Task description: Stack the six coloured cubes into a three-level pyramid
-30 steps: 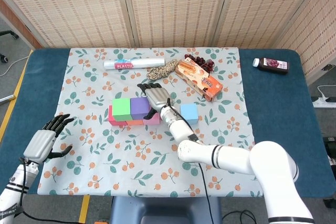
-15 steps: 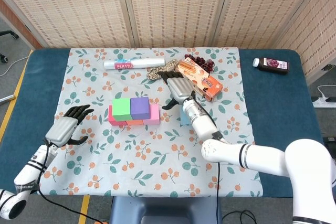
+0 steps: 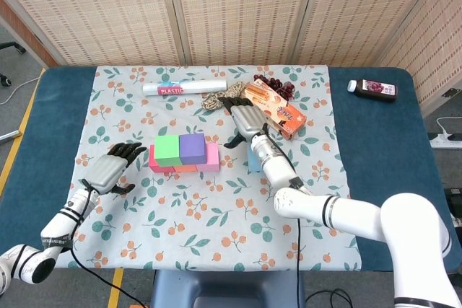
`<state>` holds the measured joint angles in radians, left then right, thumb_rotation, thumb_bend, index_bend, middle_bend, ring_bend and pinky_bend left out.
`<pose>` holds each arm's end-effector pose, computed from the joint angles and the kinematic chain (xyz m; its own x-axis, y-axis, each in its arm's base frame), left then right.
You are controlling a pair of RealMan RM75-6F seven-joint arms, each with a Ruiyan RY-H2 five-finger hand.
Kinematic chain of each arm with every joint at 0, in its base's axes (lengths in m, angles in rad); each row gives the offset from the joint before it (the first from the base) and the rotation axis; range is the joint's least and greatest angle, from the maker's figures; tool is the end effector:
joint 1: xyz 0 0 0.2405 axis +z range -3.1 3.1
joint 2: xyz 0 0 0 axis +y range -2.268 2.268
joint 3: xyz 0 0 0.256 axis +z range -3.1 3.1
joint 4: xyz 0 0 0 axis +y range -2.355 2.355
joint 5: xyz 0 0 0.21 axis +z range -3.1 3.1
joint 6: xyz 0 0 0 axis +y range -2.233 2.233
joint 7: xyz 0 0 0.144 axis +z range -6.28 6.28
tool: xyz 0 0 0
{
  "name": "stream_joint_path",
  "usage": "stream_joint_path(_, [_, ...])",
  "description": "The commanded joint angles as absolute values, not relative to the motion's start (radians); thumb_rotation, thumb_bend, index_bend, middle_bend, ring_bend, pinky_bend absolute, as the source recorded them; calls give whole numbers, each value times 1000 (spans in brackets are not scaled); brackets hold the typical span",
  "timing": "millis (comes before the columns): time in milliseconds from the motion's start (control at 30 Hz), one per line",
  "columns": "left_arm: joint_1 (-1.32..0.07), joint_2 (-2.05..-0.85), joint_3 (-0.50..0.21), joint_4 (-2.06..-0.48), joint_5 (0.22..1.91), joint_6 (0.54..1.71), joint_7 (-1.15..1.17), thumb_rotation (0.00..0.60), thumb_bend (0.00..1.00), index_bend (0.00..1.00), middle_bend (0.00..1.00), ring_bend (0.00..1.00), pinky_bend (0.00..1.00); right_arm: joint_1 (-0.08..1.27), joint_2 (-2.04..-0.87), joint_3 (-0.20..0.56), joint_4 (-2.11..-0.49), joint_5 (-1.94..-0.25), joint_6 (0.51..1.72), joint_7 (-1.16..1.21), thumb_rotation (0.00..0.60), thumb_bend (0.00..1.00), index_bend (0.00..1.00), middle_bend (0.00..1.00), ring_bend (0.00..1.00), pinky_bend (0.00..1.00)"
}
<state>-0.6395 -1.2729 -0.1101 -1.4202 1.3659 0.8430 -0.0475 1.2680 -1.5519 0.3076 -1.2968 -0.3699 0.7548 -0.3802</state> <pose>-0.2334 0.3449 0.0624 0.4736 0.3369 0.8137 0.8672 -0.3398 -0.3641 -0.0167 -0.4500 -0.0057 0.2352 -0.3762 0.8962 -0.9627 -0.2168 0.1617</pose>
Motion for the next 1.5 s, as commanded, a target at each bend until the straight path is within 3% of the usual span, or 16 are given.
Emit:
stream_joint_path(33, [-647, -1280, -107, -1424, 1359, 840, -35, 600, 299, 39, 0, 0, 27, 1275, -1573, 312, -1270, -367, 743, -375, 600, 21, 0, 57, 0, 0])
stream_joint_path(533, [-677, -1299, -99, -1407, 1354, 829, -14, 600, 300, 32, 0, 0, 25, 1309, -1685, 333, -1128, -381, 691, -354, 600, 21, 0, 57, 0, 0])
stream_joint_path(1500, [-716, -1304, -91, -1401, 1341, 813, 4, 600, 297, 33, 0, 0, 22, 1318, -1733, 353, -1076, -399, 680, -362, 600, 21, 0, 57, 0, 0])
